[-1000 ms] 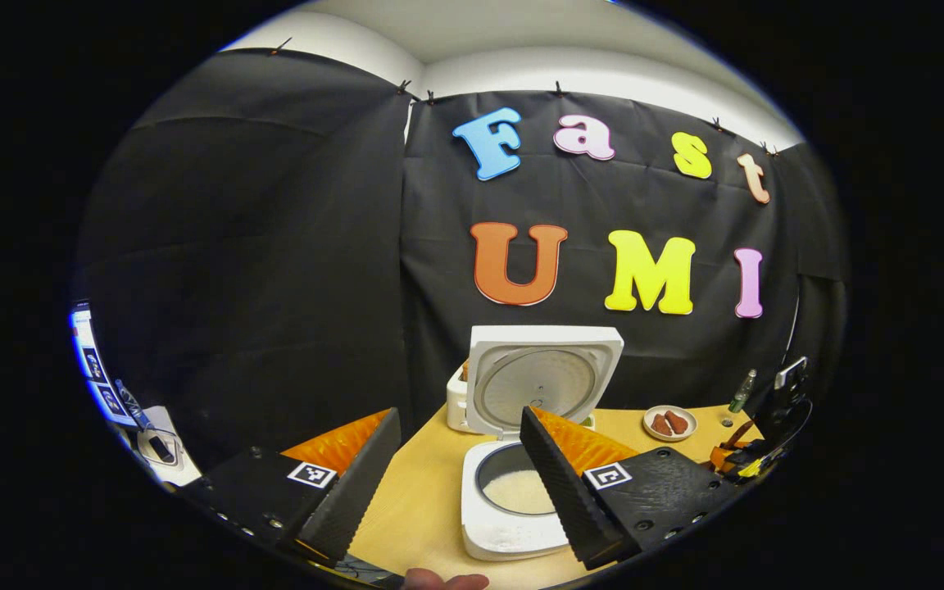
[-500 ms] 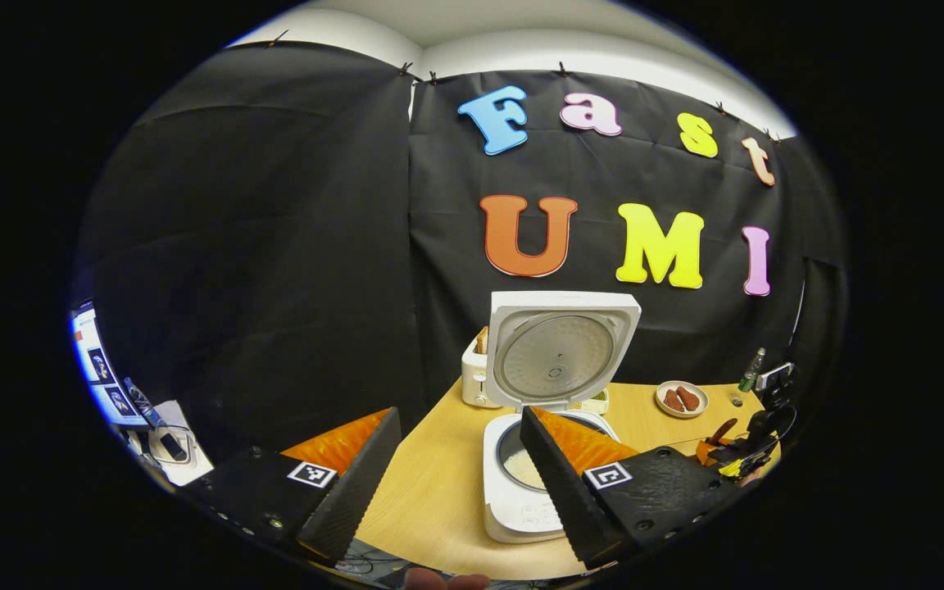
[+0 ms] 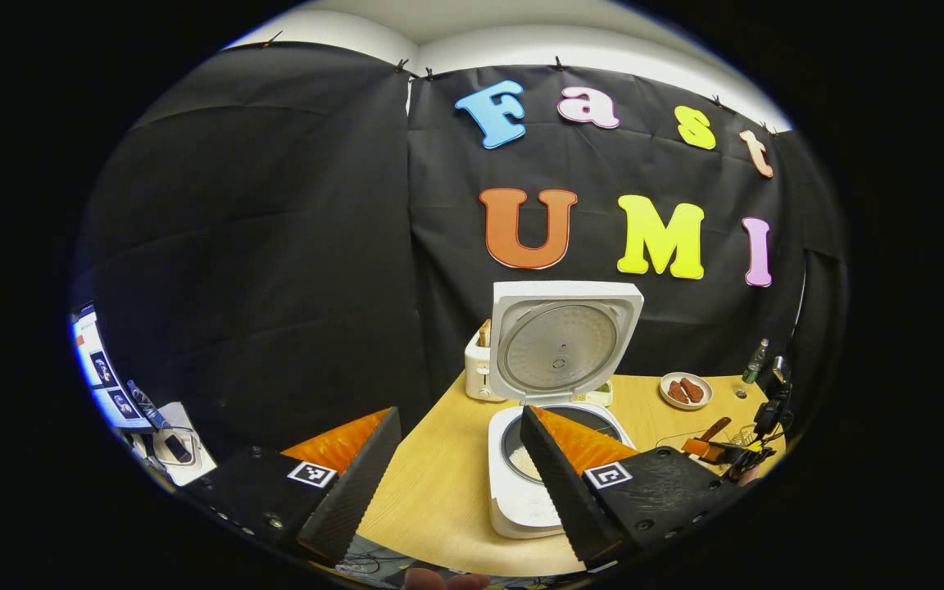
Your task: Close the left gripper, press the button to open the rice cooker; take a wooden spoon from the chopstick holder with the right hand, scoop a spoonful of rice and pour it into the rice cooker, then put the wooden spoon back into the chopstick holder.
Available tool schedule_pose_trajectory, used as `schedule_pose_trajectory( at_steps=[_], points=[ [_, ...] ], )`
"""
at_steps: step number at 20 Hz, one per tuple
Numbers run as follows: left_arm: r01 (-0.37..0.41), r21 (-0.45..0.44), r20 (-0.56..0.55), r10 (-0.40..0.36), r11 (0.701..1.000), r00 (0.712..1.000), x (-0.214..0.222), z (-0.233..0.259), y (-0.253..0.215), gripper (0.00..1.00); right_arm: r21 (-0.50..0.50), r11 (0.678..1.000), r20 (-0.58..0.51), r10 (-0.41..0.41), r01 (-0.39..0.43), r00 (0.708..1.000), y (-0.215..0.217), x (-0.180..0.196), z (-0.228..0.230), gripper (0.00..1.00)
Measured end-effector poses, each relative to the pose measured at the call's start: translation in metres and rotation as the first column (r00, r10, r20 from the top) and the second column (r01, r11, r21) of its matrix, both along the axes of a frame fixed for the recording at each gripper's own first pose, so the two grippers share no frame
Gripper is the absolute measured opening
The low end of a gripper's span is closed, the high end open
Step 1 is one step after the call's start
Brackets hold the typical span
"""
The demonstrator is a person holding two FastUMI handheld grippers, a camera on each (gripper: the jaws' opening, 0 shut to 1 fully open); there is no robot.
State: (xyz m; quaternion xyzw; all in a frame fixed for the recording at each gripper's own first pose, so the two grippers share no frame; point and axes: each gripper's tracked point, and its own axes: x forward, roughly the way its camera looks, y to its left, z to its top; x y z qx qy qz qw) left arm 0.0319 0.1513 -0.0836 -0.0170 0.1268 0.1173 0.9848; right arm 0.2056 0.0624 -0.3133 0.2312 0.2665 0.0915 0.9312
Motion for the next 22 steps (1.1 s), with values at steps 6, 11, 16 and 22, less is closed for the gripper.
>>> schedule_pose_trajectory(
  at_steps=[6,11,16,22],
  points=[
    [0.013,-0.005,0.019,-0.013,1.0,1.0,0.007,0.01,-0.011,0.94,0.339,0.924,-0.119,-0.147,0.179,0.982,-0.045,-0.004,-0.004,0.11],
    [0.054,-0.009,0.036,-0.054,0.998,0.998,0.015,0.018,-0.035,0.94,0.481,0.832,-0.159,-0.228,0.278,0.96,-0.083,-0.014,0.012,0.11],
    [0.087,-0.019,0.066,-0.086,0.996,0.994,0.014,0.024,-0.054,0.95,0.505,0.824,-0.091,-0.244,0.256,0.965,-0.102,-0.017,0.062,0.11],
    [0.065,0.012,0.095,-0.066,0.998,0.993,-0.001,0.024,-0.044,0.94,0.517,0.842,0.023,-0.194,0.154,0.981,-0.067,-0.006,0.141,0.11]
  ],
)
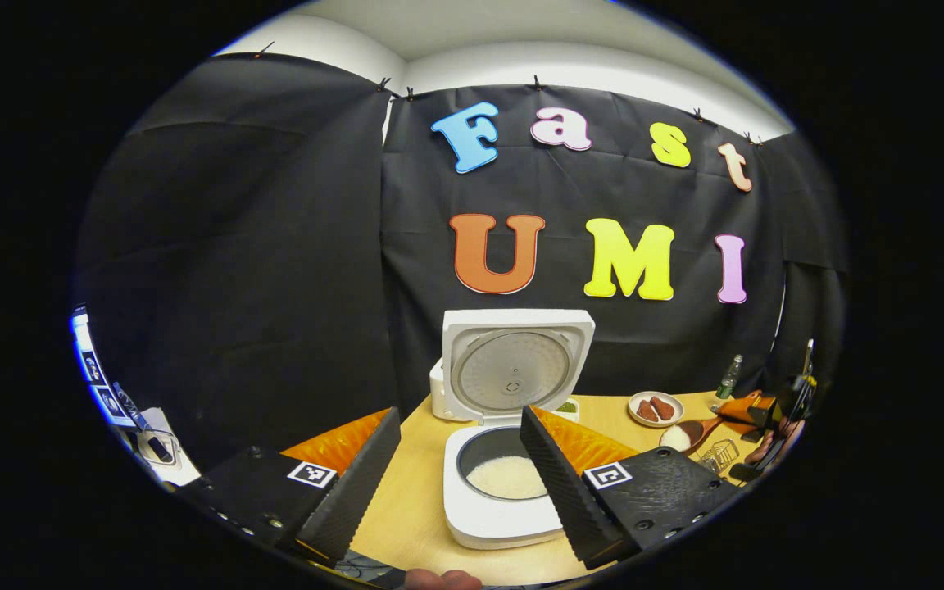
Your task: Close the left gripper, press the button to open the rice cooker; take a wooden spoon from the chopstick holder with the right hand, scoop a spoonful of rice and pour it into the rice cooker, then put the wooden spoon back into the chopstick holder.
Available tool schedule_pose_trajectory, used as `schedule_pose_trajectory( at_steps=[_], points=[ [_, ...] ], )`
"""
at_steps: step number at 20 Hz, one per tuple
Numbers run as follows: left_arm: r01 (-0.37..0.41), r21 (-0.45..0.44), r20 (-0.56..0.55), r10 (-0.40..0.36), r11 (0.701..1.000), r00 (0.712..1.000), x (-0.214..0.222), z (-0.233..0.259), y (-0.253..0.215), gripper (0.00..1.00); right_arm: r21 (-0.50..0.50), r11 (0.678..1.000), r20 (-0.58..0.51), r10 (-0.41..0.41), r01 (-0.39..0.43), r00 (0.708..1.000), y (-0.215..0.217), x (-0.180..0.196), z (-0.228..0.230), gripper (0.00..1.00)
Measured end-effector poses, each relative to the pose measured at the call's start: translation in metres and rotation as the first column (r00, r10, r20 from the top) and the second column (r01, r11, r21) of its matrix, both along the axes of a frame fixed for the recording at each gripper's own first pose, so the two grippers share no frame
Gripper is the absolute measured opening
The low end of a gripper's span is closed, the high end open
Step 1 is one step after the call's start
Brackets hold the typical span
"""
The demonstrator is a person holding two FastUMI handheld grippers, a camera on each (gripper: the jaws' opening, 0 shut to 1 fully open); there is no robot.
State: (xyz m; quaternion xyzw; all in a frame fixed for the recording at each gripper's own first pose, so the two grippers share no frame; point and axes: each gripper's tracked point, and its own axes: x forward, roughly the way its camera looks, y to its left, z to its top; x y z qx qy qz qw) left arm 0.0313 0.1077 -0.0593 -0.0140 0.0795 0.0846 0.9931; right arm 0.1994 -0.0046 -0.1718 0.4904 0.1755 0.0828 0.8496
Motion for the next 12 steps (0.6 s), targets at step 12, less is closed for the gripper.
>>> schedule_pose_trajectory(
  at_steps=[12],
  points=[
    [-0.029,0.043,0.02,0.028,0.999,0.999,-0.028,-0.011,0.039,0.95,-0.139,0.969,0.069,0.214,-0.203,0.974,0.189,0.042,0.051,0.11]
  ],
)
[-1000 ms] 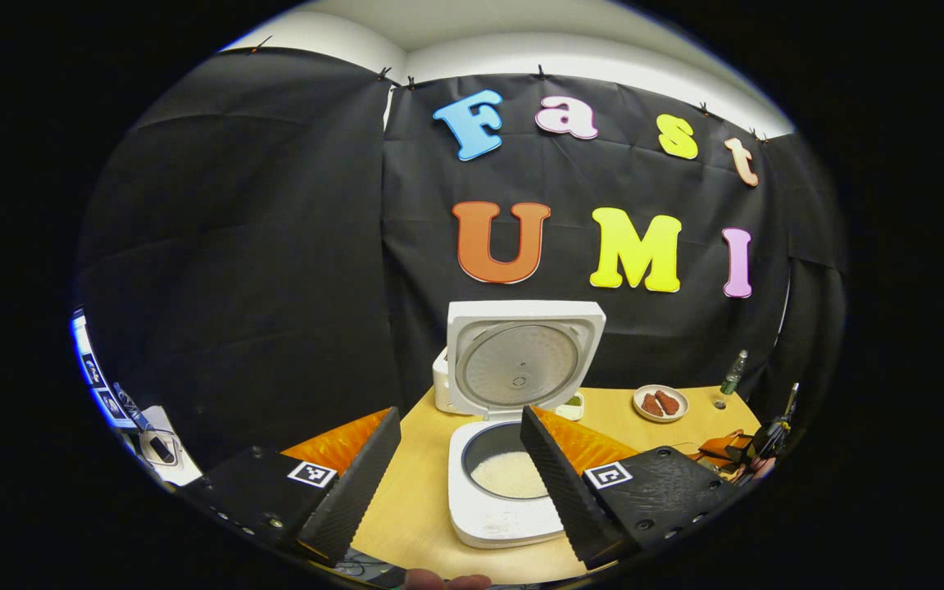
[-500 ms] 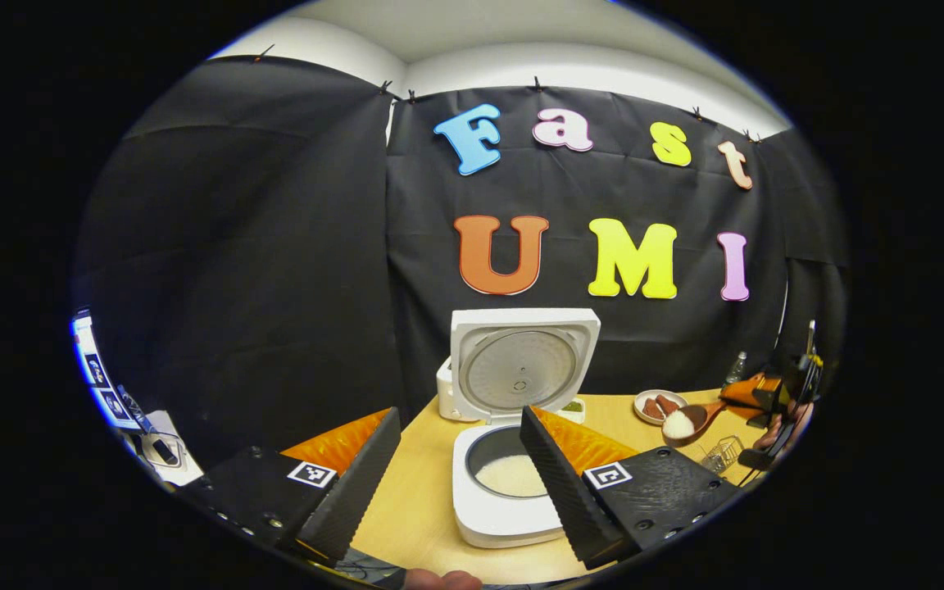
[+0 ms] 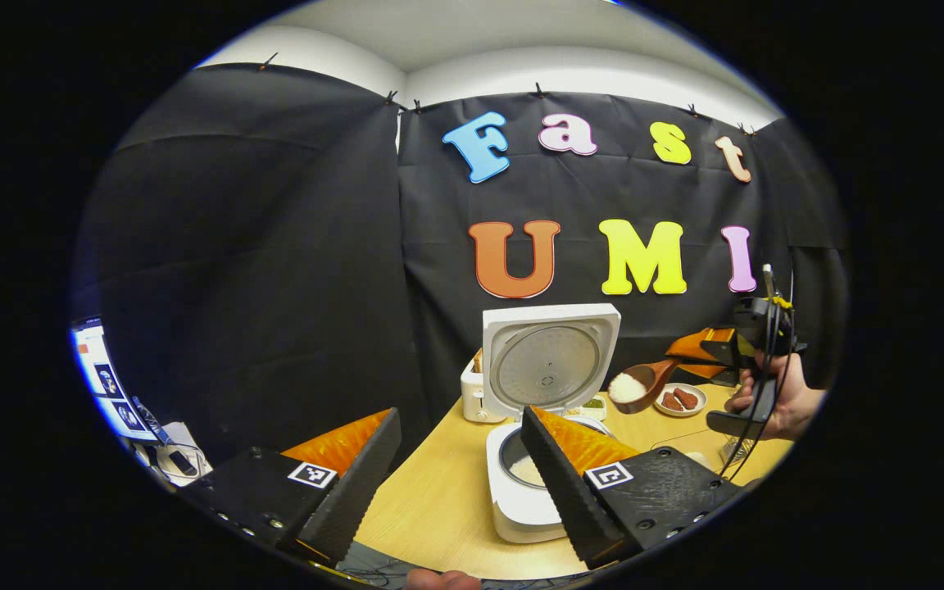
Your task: Close the left gripper, press the button to open the rice cooker; take a wooden spoon from the chopstick holder with the right hand, scoop a spoonful of rice and pour it into the rice cooker, then put the wooden spoon back into the chopstick holder.
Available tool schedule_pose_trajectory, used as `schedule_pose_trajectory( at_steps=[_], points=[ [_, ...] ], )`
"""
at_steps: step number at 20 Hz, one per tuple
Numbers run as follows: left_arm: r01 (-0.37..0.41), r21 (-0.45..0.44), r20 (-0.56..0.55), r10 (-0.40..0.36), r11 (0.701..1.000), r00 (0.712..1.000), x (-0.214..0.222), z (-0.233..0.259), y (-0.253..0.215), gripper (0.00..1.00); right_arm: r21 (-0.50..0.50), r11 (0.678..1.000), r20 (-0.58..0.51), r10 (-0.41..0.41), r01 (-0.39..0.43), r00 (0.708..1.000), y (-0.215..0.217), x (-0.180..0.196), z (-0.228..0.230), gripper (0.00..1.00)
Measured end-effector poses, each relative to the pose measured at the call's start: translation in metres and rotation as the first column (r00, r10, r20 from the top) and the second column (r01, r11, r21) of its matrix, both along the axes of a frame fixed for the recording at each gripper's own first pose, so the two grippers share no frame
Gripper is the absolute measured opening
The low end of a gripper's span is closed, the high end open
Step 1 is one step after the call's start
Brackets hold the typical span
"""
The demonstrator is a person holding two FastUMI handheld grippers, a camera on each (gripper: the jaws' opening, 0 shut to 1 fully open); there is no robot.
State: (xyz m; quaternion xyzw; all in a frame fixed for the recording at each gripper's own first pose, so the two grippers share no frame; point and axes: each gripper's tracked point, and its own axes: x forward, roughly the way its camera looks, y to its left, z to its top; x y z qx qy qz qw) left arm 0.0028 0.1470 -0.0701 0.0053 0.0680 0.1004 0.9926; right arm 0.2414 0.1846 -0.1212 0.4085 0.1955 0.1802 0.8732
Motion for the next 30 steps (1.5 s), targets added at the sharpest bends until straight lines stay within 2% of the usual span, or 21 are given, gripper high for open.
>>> schedule_pose_trajectory(
  at_steps=[3,7,10,16,21,26,28,30],
  points=[
    [-0.007,-0.017,-0.017,0.007,1.0,1.0,-0.002,-0.009,0.01,0.95,-0.138,0.99,0.016,0.036,-0.033,0.999,0.031,0.006,-0.015,0.12],
    [-0.028,-0.008,-0.035,0.028,1.0,0.999,-0.009,-0.02,0.029,0.95,-0.316,0.947,0.032,0.062,-0.049,0.998,0.052,0.007,-0.035,0.11],
    [-0.03,-0.017,-0.054,0.029,0.999,0.998,-0.013,-0.028,0.037,0.95,-0.452,0.891,0.064,0.089,-0.05,0.994,0.059,0.003,-0.041,0.11],
    [-0.016,-0.046,-0.046,0.014,0.999,0.999,-0.008,-0.029,0.038,0.95,-0.684,0.728,0.164,0.2,-0.035,0.966,0.074,-0.014,-0.039,0.12],
    [-0.012,-0.079,-0.053,0.008,0.997,0.999,-0.007,-0.035,0.033,0.95,-0.813,0.582,0.271,0.331,0.03,0.904,0.094,-0.031,-0.019,0.12],
    [-0.009,-0.103,-0.039,0.005,0.995,0.999,-0.01,-0.033,0.026,0.94,-0.871,0.47,0.368,0.427,0.145,0.826,0.106,-0.045,0.004,0.12],
    [-0.007,-0.101,-0.032,0.003,0.995,0.999,-0.013,-0.031,0.025,0.95,-0.882,0.438,0.387,0.462,0.174,0.798,0.112,-0.053,0.008,0.11],
    [-0.01,-0.093,-0.024,0.007,0.996,1.0,-0.014,-0.03,0.025,0.94,-0.884,0.432,0.395,0.483,0.18,0.781,0.12,-0.056,0.011,0.12]
  ],
)
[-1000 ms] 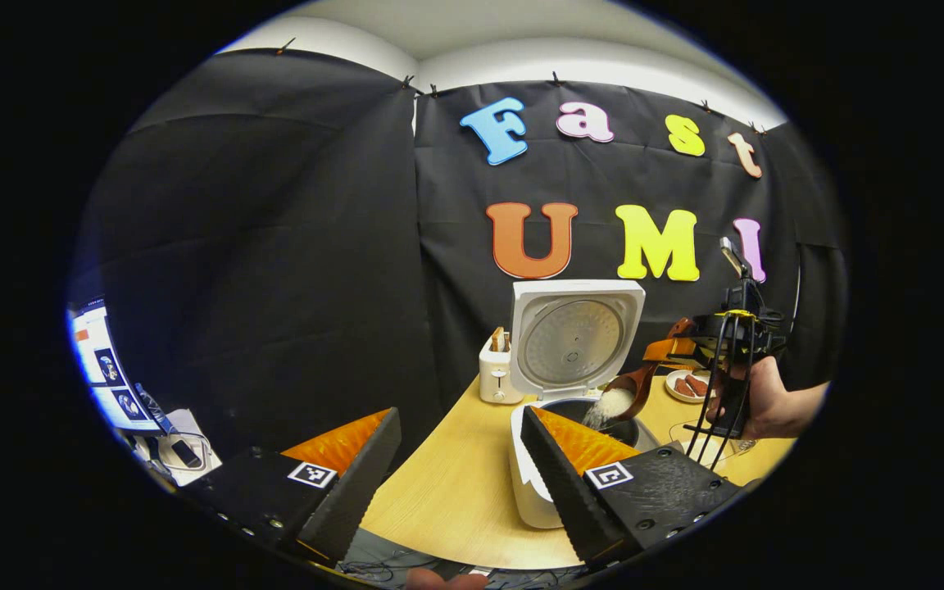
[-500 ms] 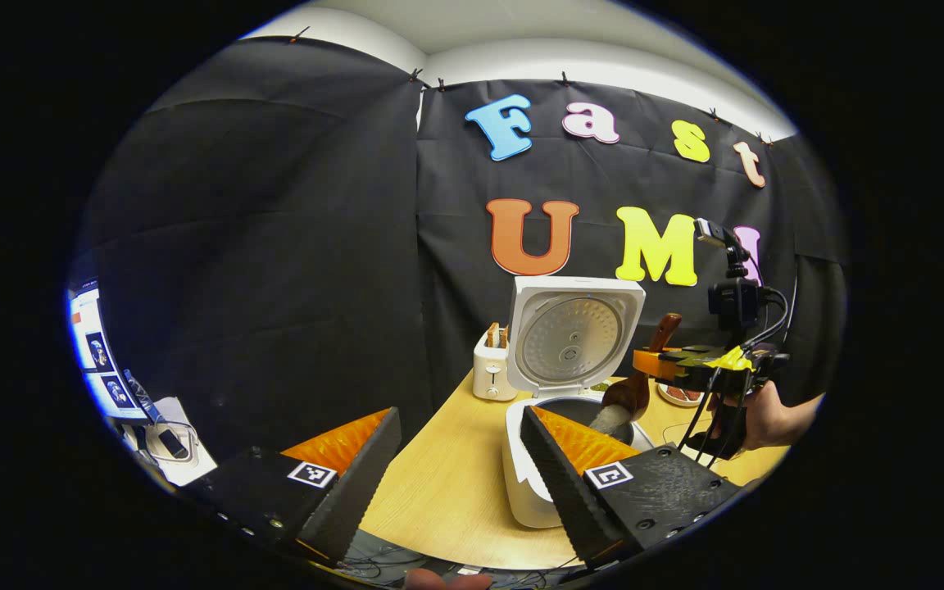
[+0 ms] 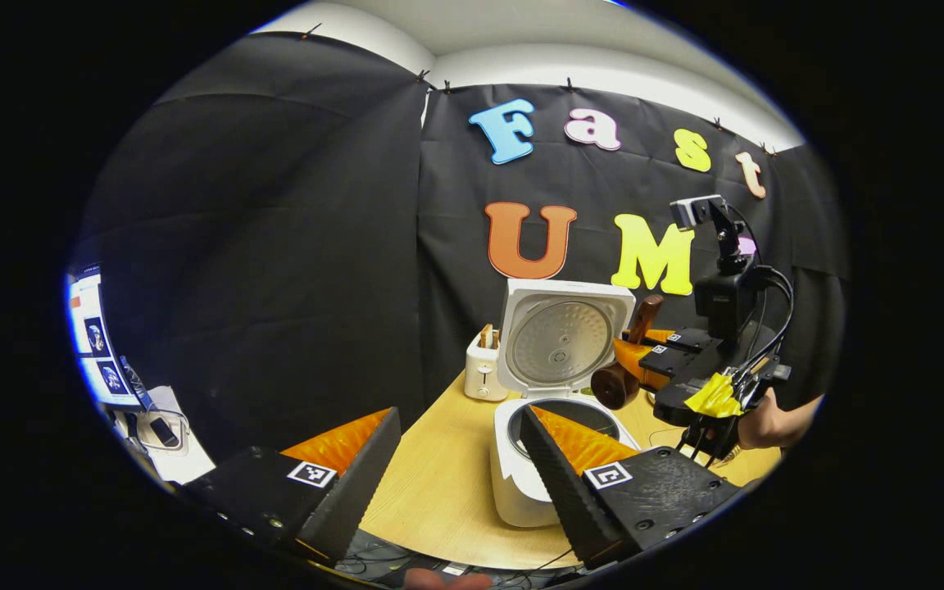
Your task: Close the left gripper, press the button to open the rice cooker; take a wooden spoon from the chopstick holder with the right hand, scoop a spoonful of rice and pour it into the rice cooker, then put the wooden spoon back into the chopstick holder.
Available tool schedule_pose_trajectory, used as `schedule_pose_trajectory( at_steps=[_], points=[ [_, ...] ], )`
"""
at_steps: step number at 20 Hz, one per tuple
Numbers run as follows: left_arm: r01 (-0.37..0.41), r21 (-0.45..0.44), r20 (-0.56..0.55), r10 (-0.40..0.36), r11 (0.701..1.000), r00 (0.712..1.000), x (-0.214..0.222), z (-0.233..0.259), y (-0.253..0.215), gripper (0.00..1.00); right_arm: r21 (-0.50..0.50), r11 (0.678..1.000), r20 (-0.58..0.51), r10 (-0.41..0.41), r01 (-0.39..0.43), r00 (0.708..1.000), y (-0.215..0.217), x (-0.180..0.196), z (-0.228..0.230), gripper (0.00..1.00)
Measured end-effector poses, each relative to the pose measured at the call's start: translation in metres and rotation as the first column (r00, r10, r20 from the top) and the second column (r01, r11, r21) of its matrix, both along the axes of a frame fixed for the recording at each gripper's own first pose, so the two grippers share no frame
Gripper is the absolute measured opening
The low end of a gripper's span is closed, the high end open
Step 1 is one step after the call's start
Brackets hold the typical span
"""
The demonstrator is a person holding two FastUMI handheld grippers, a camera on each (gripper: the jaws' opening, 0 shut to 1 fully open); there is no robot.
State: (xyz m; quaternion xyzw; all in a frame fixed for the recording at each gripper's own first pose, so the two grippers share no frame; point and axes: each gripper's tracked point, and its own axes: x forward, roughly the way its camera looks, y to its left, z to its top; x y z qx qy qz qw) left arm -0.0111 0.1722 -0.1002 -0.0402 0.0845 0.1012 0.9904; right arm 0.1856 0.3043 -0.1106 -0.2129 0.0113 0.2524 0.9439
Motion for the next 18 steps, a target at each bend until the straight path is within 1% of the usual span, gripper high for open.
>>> schedule_pose_trajectory(
  at_steps=[2,4,7,10,14,16,18],
  points=[
    [-0.007,0.001,0.009,0.007,1.0,1.0,-0.001,0.001,0.001,0.94,0.015,1.0,-0.007,0.01,-0.01,1.0,0.0,-0.003,0.003,0.12],
    [-0.012,-0.004,0.017,0.012,1.0,1.0,0.001,0.005,0.0,0.94,0.055,0.998,-0.032,0.007,-0.005,0.999,-0.005,-0.003,0.008,0.11],
    [-0.011,0.0,0.028,0.011,1.0,1.0,0.0,0.007,-0.006,0.94,0.134,0.991,-0.075,-0.013,0.023,0.997,-0.011,-0.001,0.016,0.12],
    [-0.002,0.008,0.045,0.002,1.0,0.999,0.002,0.012,-0.015,0.94,0.213,0.976,-0.115,-0.029,0.053,0.993,-0.026,-0.003,0.031,0.12],
    [0.026,-0.004,0.074,-0.025,1.0,0.997,0.006,0.021,-0.03,0.94,0.318,0.942,-0.184,-0.049,0.107,0.982,-0.061,-0.012,0.05,0.12],
    [0.039,-0.014,0.085,-0.038,0.999,0.996,0.013,0.027,-0.045,0.94,0.376,0.917,-0.215,-0.053,0.132,0.975,-0.081,-0.015,0.062,0.12],
    [0.063,-0.022,0.09,-0.06,0.998,0.994,0.021,0.031,-0.06,0.94,0.439,0.883,-0.251,-0.058,0.167,0.966,-0.106,-0.018,0.071,0.12]
  ],
)
